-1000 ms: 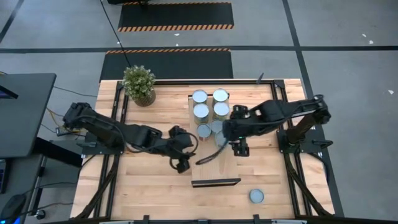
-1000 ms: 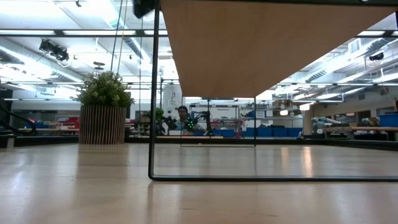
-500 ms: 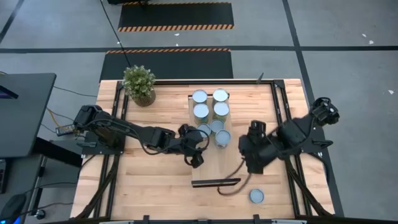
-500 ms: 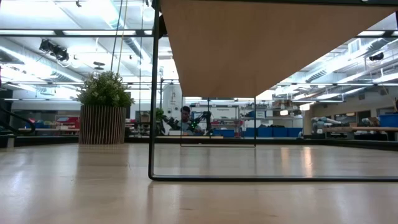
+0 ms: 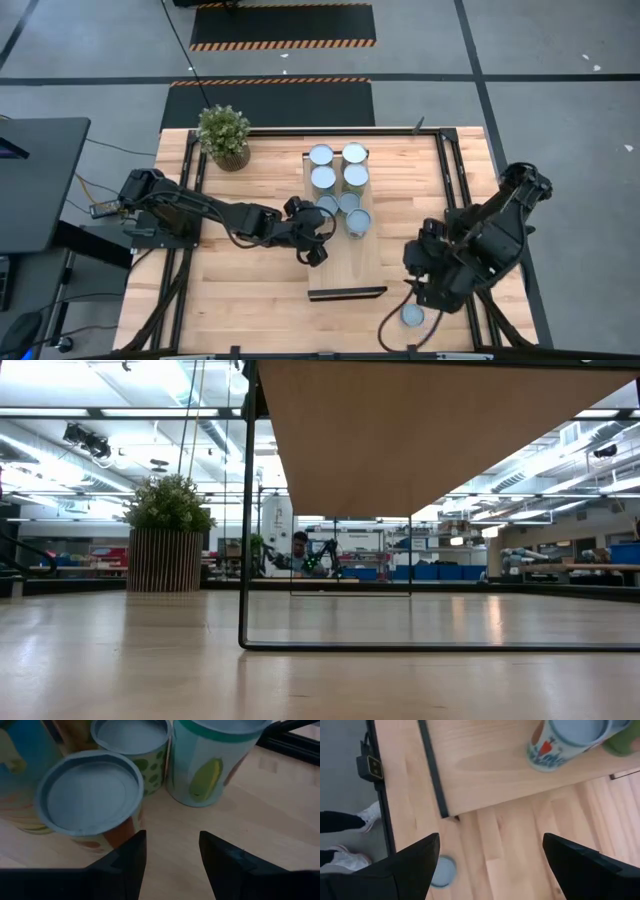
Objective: Pick and place cans onto a shelf
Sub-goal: Put the canned tuna can on the shelf
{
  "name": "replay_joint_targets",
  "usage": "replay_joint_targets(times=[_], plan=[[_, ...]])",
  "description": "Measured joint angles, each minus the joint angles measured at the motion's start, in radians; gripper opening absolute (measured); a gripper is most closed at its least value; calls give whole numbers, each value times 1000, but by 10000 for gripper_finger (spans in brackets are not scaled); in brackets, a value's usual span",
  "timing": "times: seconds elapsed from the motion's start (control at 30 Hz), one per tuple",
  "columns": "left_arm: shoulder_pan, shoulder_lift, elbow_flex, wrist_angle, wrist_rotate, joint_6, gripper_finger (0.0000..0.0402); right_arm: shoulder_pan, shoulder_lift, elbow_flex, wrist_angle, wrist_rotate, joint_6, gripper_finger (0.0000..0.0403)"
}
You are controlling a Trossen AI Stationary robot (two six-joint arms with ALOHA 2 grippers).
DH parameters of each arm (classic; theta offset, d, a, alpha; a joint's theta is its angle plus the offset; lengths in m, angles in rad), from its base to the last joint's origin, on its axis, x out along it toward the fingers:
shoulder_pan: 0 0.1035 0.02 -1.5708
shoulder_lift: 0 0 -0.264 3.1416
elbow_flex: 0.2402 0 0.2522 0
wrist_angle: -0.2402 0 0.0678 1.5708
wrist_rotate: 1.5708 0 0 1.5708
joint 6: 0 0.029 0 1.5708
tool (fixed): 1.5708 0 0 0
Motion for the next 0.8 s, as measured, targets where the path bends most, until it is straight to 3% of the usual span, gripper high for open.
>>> replay_joint_targets(times=[0.17,0.3,0.43,0.6,0.8], plan=[[-23,-22,0,0,29,-7,187,87,0,-92,60,33,58,362],[-74,-47,1,-18,-42,1,181,157,0,-227,225,44,81,362],[-98,-59,1,-31,-36,-3,177,206,2,-370,405,35,62,362],[-109,-71,0,-38,-20,-61,182,229,1,-556,597,-16,43,373],[-113,-95,1,-40,-7,-126,183,221,3,-732,819,-170,-66,397]])
